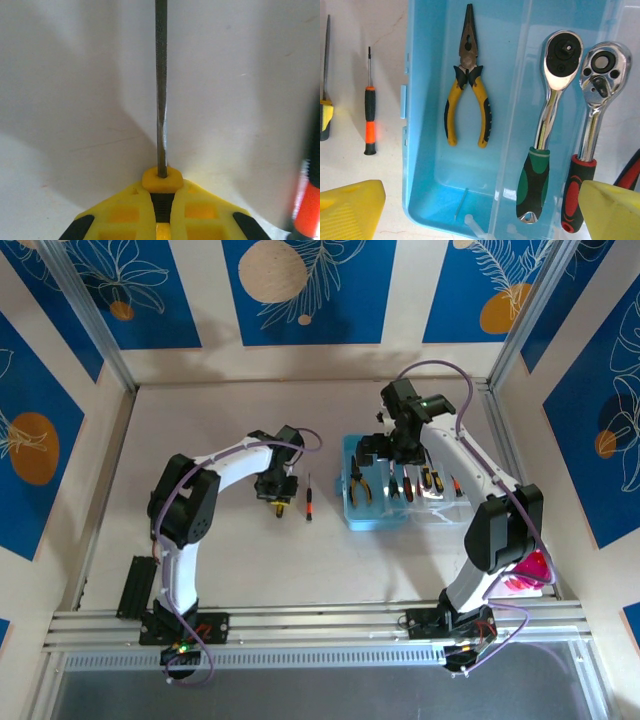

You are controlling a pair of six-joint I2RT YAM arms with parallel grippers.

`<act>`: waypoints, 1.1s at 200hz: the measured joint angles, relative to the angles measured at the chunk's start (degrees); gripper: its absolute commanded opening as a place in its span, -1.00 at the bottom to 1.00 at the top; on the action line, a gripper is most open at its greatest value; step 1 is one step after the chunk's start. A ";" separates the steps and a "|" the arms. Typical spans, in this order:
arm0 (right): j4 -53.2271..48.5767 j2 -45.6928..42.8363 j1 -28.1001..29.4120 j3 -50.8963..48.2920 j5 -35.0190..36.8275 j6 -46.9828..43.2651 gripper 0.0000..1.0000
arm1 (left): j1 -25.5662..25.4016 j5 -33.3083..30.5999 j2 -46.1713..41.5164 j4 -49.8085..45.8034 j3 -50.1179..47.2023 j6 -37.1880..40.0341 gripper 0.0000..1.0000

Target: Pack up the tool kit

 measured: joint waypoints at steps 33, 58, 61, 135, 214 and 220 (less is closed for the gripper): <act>2.03 -2.27 -0.31 -1.20 -4.42 -0.66 0.99 | 0.83 6.71 -2.78 1.77 2.45 -0.09 -1.00; 4.76 -5.33 -0.20 -2.05 -9.53 -1.27 0.99 | 1.62 14.58 -6.80 5.53 5.84 -2.03 -1.00; 5.14 -5.60 -0.13 -2.12 -10.10 -1.27 0.99 | 1.73 15.72 -7.19 6.32 6.47 -2.47 -1.00; 14.29 -8.79 2.36 -5.70 -21.62 -0.61 0.47 | 2.27 35.85 -9.57 27.21 11.32 -16.22 -1.00; 20.09 -8.33 2.56 -6.40 -24.65 1.70 0.13 | 2.21 39.78 -11.45 30.73 8.57 -19.39 -1.00; 20.20 -8.17 2.60 -6.32 -24.76 1.75 0.12 | 2.21 39.85 -11.65 30.82 8.39 -19.41 -1.00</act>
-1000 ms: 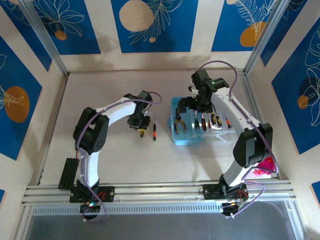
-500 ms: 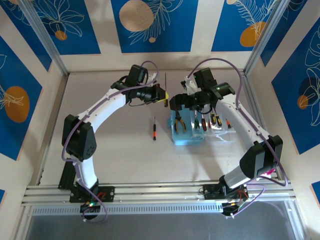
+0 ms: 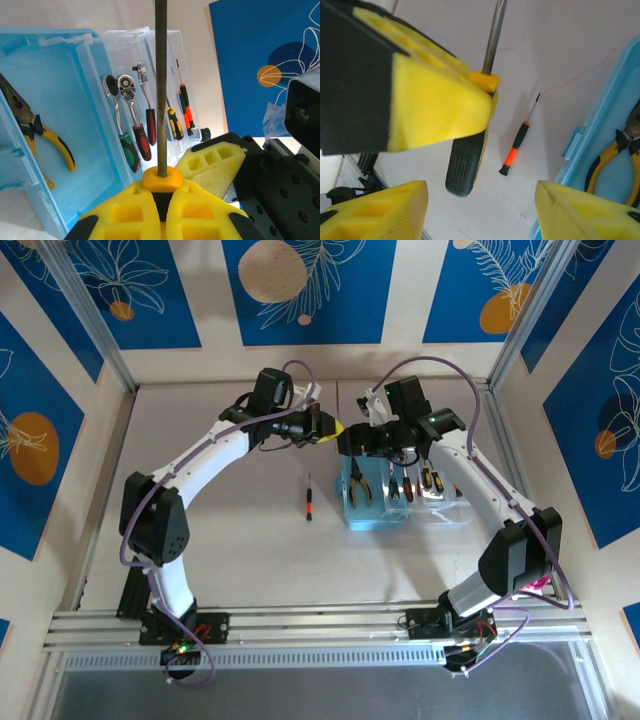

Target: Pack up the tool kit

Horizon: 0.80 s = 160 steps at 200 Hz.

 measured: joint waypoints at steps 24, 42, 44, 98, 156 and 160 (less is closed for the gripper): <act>0.28 1.05 0.17 0.17 -0.46 0.04 0.08 | -0.07 0.24 -0.39 0.46 -0.04 -0.48 -1.00; 0.46 1.60 0.48 0.28 -0.85 0.07 -0.05 | -0.07 0.48 -0.42 1.03 -0.04 -0.61 -1.00; 0.46 1.66 0.52 0.33 -0.85 0.04 -0.06 | -0.07 0.50 -0.42 1.07 -0.04 -0.61 -1.00; 0.90 2.08 1.60 1.53 -1.25 0.92 -0.48 | -0.44 1.51 -0.42 2.12 -0.04 -1.16 -1.00; 1.16 2.54 1.53 2.23 -0.68 2.40 -1.00 | -0.66 1.44 -0.42 3.21 -0.04 -2.08 -1.00; 1.16 2.54 1.53 2.23 -0.63 2.43 -1.00 | -0.66 1.44 -0.42 3.23 -0.04 -2.10 -1.00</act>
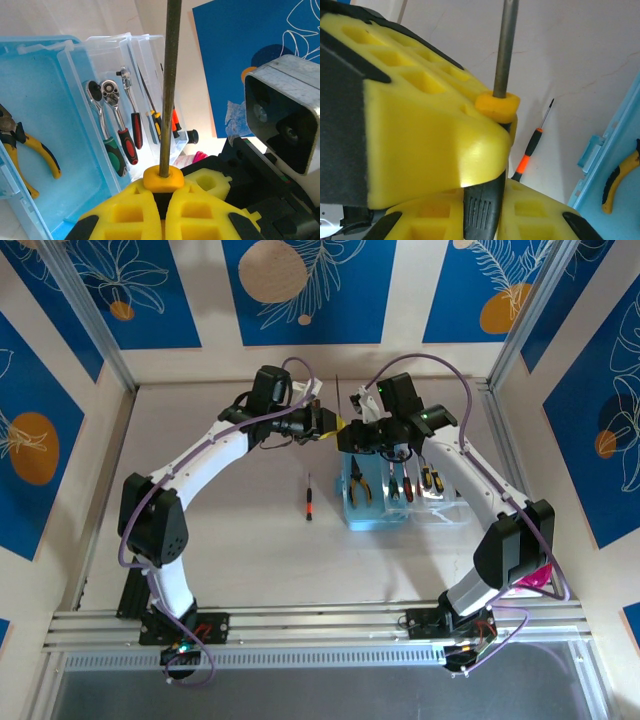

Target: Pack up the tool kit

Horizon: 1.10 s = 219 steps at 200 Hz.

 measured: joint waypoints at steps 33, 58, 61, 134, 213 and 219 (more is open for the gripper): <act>-0.17 -0.04 -0.44 0.00 0.33 -0.07 -1.00 | -0.04 0.02 0.07 -0.07 0.09 0.26 -0.25; -1.40 -0.94 -1.77 -0.59 1.68 -0.44 -1.00 | 0.39 -0.72 0.07 -3.96 2.38 3.13 0.45; -1.55 -1.27 -2.01 -0.85 1.92 -0.46 -1.00 | 0.59 -1.14 0.07 -4.94 2.93 3.82 0.51; -12.28 -12.11 -11.58 -6.54 8.90 -3.13 -1.00 | 10.05 -15.76 -1.27 -25.90 11.65 18.58 0.99; -27.30 -8.79 -19.17 -6.40 24.74 -8.57 -1.00 | 9.03 -26.71 -2.54 -33.94 0.31 24.87 0.99; -27.80 -8.44 -19.17 -6.40 25.46 -8.92 -1.00 | 8.72 -27.32 -2.54 -34.27 0.11 25.27 1.00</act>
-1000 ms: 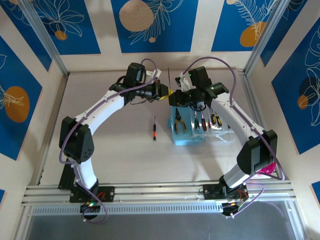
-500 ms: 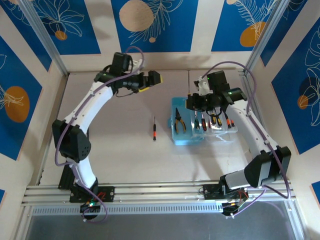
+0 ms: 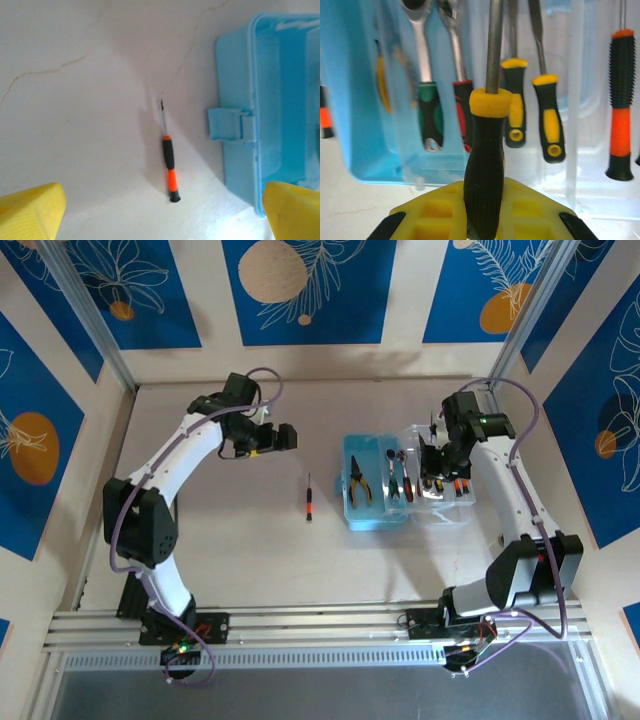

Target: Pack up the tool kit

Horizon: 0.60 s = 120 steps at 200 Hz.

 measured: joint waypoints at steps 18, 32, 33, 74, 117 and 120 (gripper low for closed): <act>-1.20 0.90 0.00 0.00 1.66 -0.74 -1.00 | -1.20 -1.55 0.02 -0.72 -0.04 0.72 0.99; -1.77 1.44 0.02 0.00 2.40 -1.36 -1.00 | -2.16 -1.92 0.22 -0.90 -0.04 1.27 1.00; -1.79 1.46 0.02 0.00 2.43 -1.38 -1.00 | -2.25 -1.95 0.28 -0.90 -0.04 1.33 1.00; -1.84 2.86 0.13 -0.13 3.21 -2.16 -1.00 | -4.02 -2.29 2.36 -0.94 -0.04 1.62 1.00; -1.62 4.70 0.31 -0.20 4.57 -2.40 -0.82 | -4.96 -2.29 4.02 -0.96 -0.04 1.62 1.00; -1.62 4.76 0.31 -0.20 4.63 -2.40 -0.79 | -5.03 -2.29 4.11 -0.94 -0.04 1.62 0.99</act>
